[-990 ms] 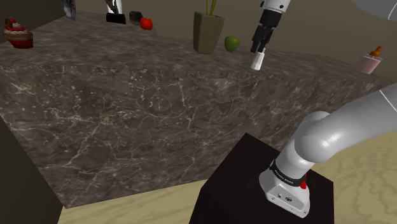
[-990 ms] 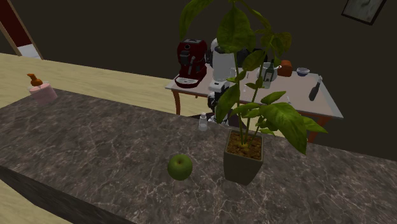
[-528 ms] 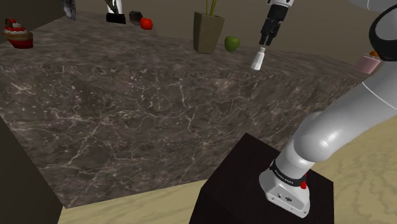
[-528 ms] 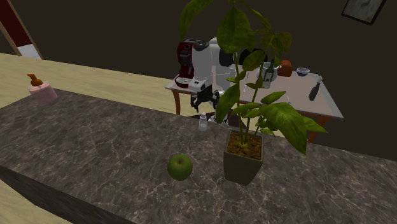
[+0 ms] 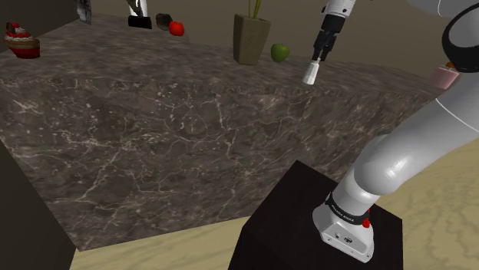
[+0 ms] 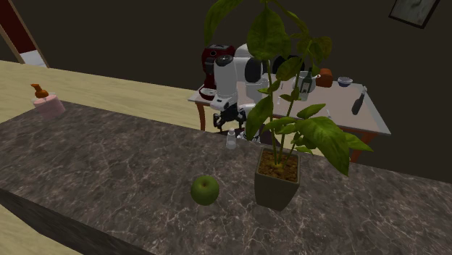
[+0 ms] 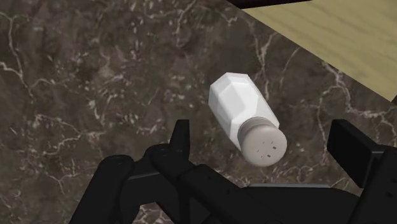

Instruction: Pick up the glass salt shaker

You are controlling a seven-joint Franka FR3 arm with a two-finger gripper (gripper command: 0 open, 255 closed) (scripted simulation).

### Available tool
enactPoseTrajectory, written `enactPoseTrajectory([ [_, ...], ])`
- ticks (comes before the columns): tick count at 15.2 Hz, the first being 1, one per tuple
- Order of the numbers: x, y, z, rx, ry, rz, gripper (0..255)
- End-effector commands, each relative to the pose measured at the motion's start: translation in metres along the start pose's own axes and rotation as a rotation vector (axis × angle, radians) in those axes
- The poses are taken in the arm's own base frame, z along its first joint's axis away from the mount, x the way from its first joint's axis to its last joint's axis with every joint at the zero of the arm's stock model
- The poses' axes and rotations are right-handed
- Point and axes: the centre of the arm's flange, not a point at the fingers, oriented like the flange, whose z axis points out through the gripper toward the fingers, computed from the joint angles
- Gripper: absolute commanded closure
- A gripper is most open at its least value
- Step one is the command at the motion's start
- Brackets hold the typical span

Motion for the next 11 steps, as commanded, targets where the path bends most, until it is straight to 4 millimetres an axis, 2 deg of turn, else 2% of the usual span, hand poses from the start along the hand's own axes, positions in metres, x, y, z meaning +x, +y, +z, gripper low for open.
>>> enactPoseTrajectory([
  [1,0.0005,0.0002,0.008,0.0,0.0,0.0,0],
  [2,0.0005,0.0002,0.008,0.0,0.0,0.0,0],
  [3,-0.0001,0.0002,0.0085,0.0,0.0,0.0,255],
  [11,-0.0002,0.0004,0.0082,0.0,0.0,0.0,255],
])
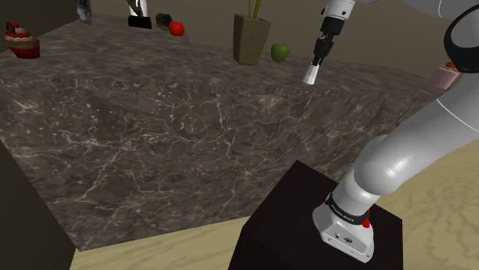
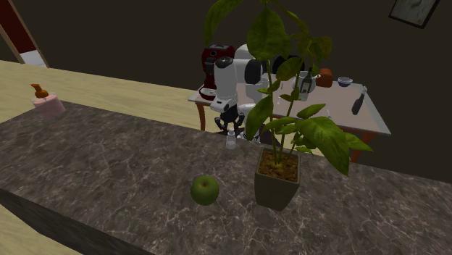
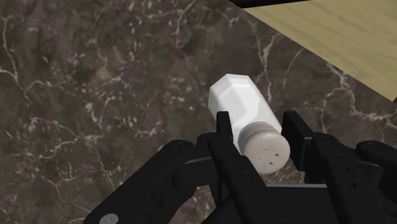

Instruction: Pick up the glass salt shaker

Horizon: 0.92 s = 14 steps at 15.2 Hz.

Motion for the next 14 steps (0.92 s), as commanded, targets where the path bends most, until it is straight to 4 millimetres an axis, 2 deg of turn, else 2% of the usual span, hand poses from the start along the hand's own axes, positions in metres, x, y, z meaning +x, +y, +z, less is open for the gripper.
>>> enactPoseTrajectory([
  [1,0.001,0.0,0.001,0.001,-0.002,0.0,255],
  [14,-0.001,-0.007,-0.068,0.001,-0.002,0.0,255],
])
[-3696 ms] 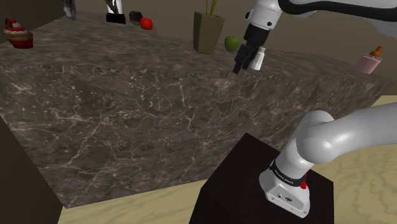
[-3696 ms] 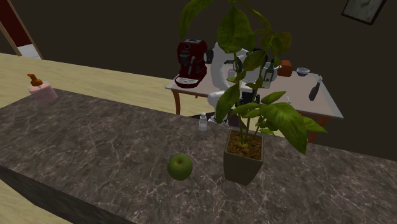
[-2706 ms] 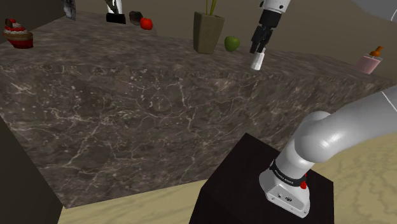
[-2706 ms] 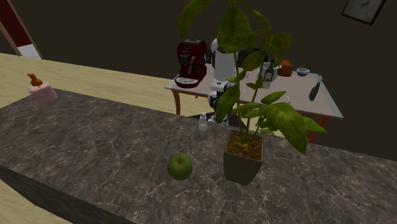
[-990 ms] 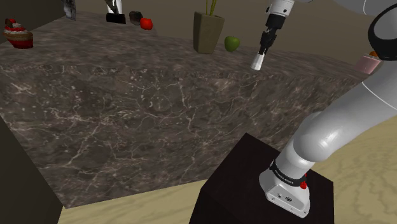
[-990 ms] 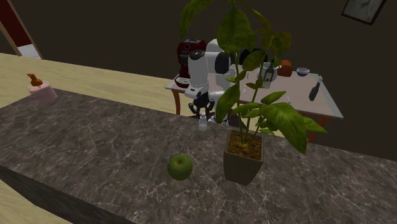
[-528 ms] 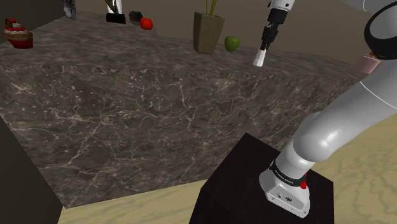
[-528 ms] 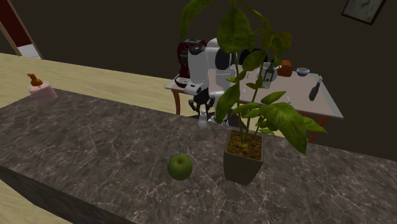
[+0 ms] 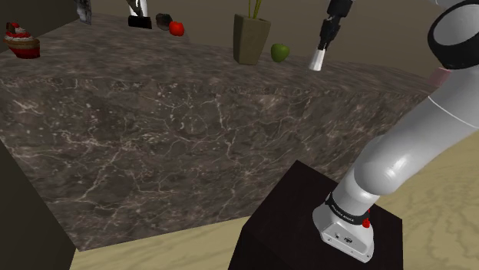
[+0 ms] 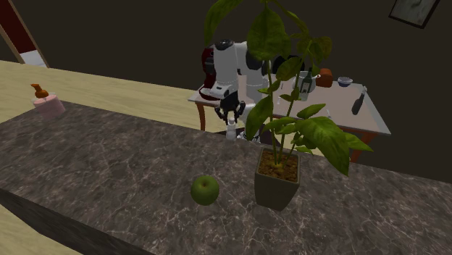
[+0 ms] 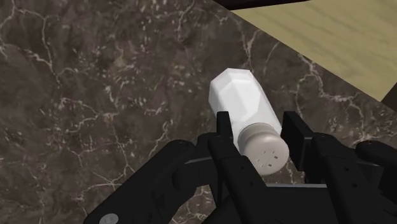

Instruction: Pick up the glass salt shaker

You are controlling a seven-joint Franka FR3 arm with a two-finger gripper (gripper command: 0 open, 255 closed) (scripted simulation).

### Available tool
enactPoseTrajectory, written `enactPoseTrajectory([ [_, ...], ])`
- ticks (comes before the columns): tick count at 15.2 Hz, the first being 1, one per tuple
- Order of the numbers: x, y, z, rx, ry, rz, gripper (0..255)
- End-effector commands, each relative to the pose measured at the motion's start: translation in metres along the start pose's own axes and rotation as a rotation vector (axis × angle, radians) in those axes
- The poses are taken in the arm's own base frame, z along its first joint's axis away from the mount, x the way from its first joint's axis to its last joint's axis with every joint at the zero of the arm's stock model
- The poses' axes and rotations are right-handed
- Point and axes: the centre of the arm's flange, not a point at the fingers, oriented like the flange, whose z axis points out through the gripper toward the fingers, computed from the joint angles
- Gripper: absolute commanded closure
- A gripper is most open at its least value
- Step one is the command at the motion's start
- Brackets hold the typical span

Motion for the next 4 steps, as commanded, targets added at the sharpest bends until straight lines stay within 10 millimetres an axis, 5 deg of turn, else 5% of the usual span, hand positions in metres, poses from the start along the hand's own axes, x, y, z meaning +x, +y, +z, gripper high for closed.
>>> enactPoseTrajectory([
  [1,-0.001,-0.001,-0.011,0.0,0.0,0.0,255],
  [4,-0.0011,-0.0016,-0.017,0.0,0.0,0.0,255],
])
